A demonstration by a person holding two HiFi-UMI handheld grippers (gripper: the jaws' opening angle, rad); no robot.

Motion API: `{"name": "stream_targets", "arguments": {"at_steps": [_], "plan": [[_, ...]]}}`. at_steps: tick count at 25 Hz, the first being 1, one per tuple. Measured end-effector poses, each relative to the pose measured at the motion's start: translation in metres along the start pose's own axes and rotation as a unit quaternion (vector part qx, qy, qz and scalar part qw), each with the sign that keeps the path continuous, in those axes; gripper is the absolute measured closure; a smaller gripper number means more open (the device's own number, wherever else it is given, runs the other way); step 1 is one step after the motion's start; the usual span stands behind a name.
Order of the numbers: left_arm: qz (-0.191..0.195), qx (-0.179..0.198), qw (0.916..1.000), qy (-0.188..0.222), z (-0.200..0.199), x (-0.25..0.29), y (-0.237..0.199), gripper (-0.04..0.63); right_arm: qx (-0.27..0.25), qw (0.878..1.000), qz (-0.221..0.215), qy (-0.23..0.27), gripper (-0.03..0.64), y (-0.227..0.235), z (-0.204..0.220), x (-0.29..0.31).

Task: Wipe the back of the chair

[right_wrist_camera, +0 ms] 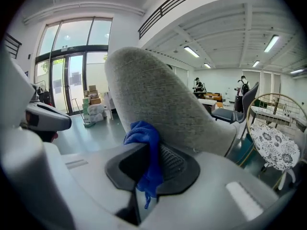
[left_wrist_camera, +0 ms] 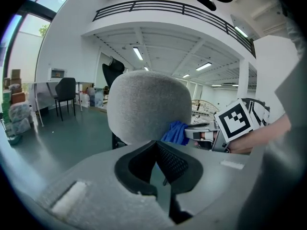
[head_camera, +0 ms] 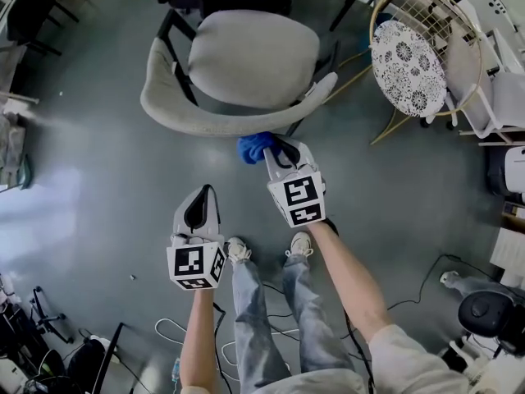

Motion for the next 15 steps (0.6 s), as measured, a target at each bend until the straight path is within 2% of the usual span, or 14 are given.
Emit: {"name": "stream_targets", "arguments": {"at_steps": [15], "plan": [[0.035,0.016,0.9992,-0.008,-0.023,0.049,0.044,0.595,0.003,0.998,0.061,-0.017,0.575,0.11,0.007,-0.019]]}}
Point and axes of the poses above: the fingertips, and each gripper's own axes: x forward along the fingers, y to its right, z out of its underside, the point moved 9 cm from there along -x, backward along the fingers, and after that the axes turned 7 degrees about x, right-handed, at the moved point
